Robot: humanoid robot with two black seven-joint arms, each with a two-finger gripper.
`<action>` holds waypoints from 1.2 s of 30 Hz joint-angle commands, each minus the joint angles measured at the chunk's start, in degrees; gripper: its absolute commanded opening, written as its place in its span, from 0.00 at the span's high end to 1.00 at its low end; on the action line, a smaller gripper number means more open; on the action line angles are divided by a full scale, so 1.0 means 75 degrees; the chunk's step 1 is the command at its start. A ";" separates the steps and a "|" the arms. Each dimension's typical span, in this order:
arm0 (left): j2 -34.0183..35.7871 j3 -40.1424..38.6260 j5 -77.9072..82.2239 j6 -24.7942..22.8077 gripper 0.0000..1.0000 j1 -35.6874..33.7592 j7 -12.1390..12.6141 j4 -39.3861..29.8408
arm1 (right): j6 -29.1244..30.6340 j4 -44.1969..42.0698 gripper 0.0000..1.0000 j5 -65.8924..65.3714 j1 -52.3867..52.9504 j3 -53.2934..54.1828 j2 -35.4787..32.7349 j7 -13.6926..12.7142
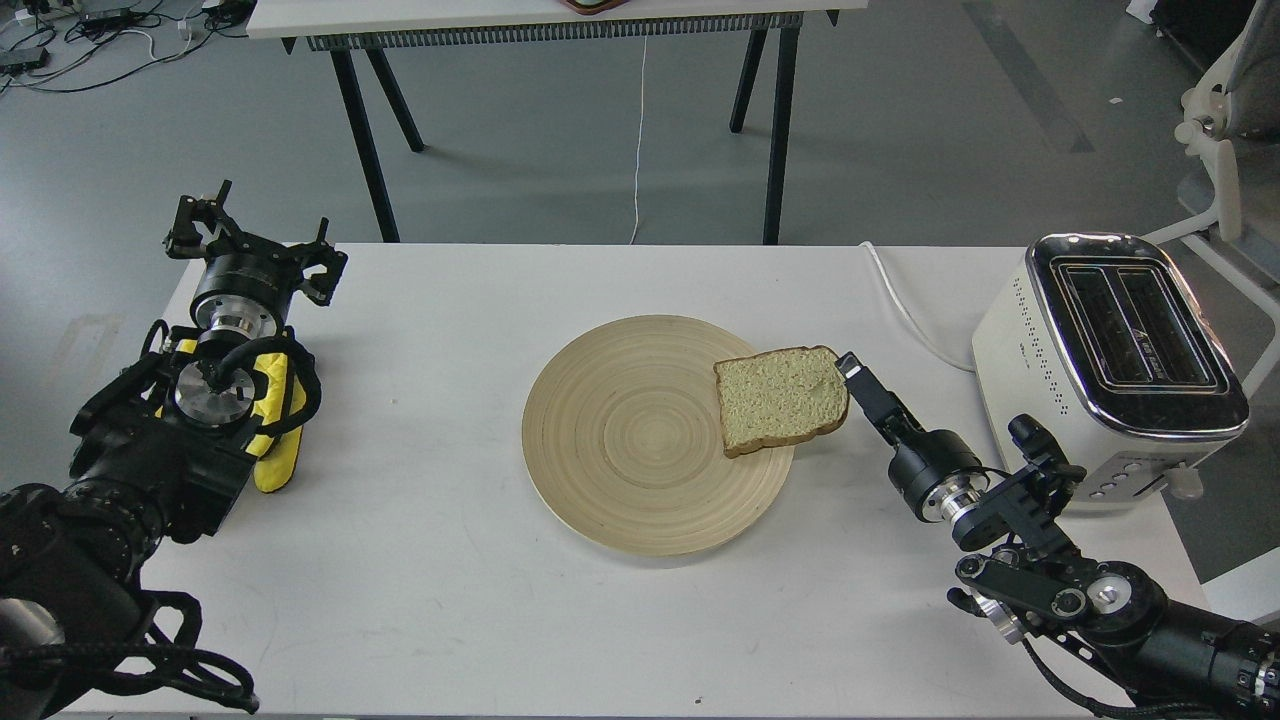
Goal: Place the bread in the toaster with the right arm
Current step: 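Move the right gripper down toward the bread slice on the plate, then grasp the bread slice with the right gripper and lift it high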
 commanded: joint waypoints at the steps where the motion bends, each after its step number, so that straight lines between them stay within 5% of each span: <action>1: 0.0001 -0.0002 0.0000 0.0000 0.00 0.0000 0.0000 0.0000 | 0.0001 -0.0001 0.09 0.0009 -0.0017 0.0004 0.0145 -0.0018; 11: -0.0010 -0.0002 0.0000 0.0000 0.00 0.0000 0.0000 0.0000 | 0.0001 -0.0001 0.52 0.0021 -0.0017 0.0016 0.0168 -0.0042; 21: 0.0002 0.0010 0.0000 0.0000 0.00 0.0000 0.0000 0.0000 | 0.0001 0.0011 0.66 0.0021 -0.0017 0.0004 0.0168 -0.0042; 31: -0.0010 -0.0002 0.0000 0.0000 0.00 0.0000 0.0000 0.0000 | 0.0001 0.0139 1.00 0.0068 0.0088 0.0110 0.0180 -0.0030; 36: 0.0002 -0.0002 0.0000 0.0000 0.00 0.0000 0.0000 0.0000 | 0.0001 0.0747 1.00 0.0068 0.0182 0.0541 -0.0018 -0.0019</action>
